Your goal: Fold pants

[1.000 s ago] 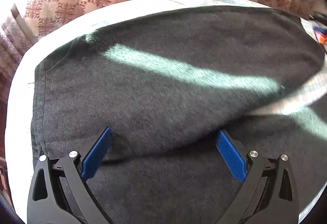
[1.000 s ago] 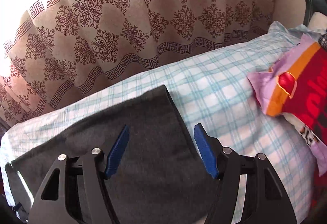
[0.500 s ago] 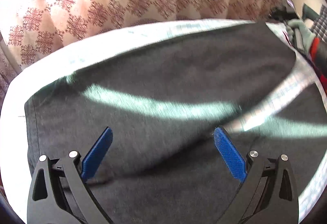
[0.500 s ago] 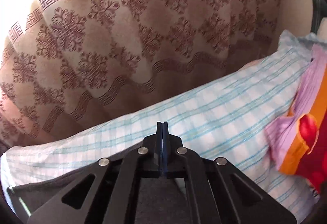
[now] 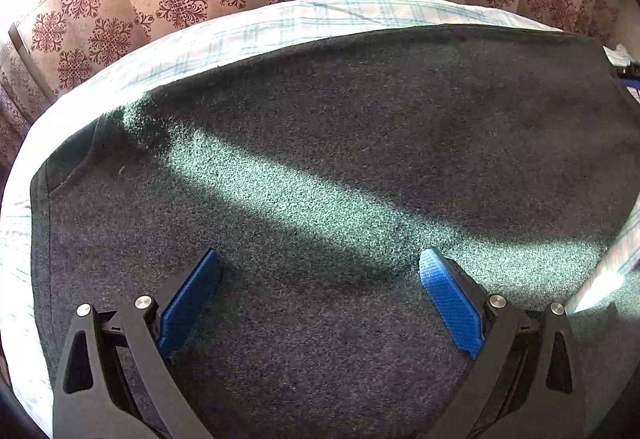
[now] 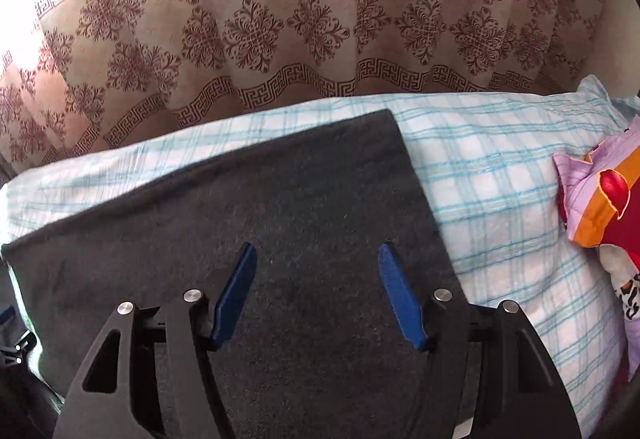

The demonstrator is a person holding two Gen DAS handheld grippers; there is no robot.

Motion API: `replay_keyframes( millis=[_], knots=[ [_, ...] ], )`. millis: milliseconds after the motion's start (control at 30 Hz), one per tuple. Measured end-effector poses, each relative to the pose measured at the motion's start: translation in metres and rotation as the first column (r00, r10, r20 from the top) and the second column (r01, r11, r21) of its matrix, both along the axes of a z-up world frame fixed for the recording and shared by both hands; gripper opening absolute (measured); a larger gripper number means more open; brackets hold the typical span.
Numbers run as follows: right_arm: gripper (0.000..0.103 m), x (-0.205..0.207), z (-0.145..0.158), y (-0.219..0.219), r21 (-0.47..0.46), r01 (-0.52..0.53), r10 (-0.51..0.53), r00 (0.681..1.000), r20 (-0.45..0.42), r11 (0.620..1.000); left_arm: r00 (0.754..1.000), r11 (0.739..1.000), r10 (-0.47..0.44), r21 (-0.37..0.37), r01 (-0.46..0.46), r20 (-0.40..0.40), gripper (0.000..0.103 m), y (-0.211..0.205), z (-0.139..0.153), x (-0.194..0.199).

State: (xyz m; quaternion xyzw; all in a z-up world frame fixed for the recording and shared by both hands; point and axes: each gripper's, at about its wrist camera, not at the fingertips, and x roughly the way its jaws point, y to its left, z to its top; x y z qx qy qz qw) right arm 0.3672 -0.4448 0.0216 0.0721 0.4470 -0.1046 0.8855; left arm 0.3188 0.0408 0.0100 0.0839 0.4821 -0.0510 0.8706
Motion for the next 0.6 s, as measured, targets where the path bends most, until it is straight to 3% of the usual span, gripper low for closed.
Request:
replay_keyframes(
  millis=[100,367,467,600],
  knots=[
    [0.064,0.013,-0.015,-0.001,-0.025,0.011,-0.012,1.000,-0.023,1.000,1.000,1.000,0.025,-0.012,-0.025,-0.008,0.101,0.004,-0.001,0.006],
    [0.067,0.016,-0.002,-0.002,0.010,0.057,-0.056,0.998,-0.042,0.998,0.996,0.991,0.083,-0.098,-0.086,-0.030,0.101,0.028,0.028,0.012],
    [0.067,0.015,0.003,-0.002,0.054,0.081,-0.079,0.996,-0.043,0.995,0.987,0.976,0.154,-0.149,-0.159,-0.044,0.101,0.050,0.037,0.027],
    [0.067,0.018,0.007,0.007,0.036,0.079,-0.077,0.996,-0.038,0.996,0.960,0.938,0.267,-0.205,-0.280,-0.089,0.101,0.080,0.041,0.054]
  ],
)
